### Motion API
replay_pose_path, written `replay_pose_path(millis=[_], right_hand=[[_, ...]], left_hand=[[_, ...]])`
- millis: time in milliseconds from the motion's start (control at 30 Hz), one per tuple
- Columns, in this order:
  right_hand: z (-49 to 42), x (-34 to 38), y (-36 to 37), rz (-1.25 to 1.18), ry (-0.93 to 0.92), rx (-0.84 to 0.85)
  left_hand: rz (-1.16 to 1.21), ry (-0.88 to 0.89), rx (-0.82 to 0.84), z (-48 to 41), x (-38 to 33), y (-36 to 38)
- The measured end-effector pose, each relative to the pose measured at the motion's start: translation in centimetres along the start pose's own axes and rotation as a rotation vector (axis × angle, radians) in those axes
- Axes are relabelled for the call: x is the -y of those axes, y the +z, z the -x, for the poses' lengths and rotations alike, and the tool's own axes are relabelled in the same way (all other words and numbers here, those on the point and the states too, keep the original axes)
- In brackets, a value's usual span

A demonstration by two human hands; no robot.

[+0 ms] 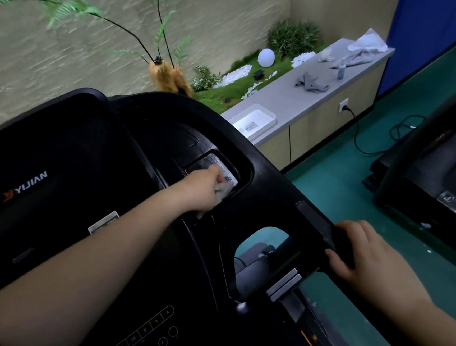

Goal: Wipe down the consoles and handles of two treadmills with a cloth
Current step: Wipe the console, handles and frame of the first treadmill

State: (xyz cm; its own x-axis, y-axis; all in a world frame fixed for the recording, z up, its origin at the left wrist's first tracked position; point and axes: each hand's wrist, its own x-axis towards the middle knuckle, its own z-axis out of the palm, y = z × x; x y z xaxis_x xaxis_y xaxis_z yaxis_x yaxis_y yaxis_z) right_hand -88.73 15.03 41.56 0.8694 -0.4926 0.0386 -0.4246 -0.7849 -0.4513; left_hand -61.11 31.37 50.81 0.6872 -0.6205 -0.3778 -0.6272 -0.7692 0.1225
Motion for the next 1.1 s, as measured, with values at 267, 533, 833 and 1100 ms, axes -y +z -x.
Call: replay_pose_path(millis=[267,533,833,1100], right_hand=[[0.1,0.4,-0.5,0.000,0.015,0.025],[0.2,0.7,-0.9,-0.034,0.027,0.044],[0.6,0.1,0.1,0.051,-0.244,-0.225],[3.2,5.8,5.4,-0.007,-0.575,0.086]], left_hand=[[0.287,-0.048,-0.117,-1.7,-2.0,0.7],[-0.243,-0.021,-0.019,2.4,-1.0,0.8],[0.329,-0.095,-0.465,12.3,1.7,5.6],[0.598,-0.512,-0.809,25.0,2.3,17.7]])
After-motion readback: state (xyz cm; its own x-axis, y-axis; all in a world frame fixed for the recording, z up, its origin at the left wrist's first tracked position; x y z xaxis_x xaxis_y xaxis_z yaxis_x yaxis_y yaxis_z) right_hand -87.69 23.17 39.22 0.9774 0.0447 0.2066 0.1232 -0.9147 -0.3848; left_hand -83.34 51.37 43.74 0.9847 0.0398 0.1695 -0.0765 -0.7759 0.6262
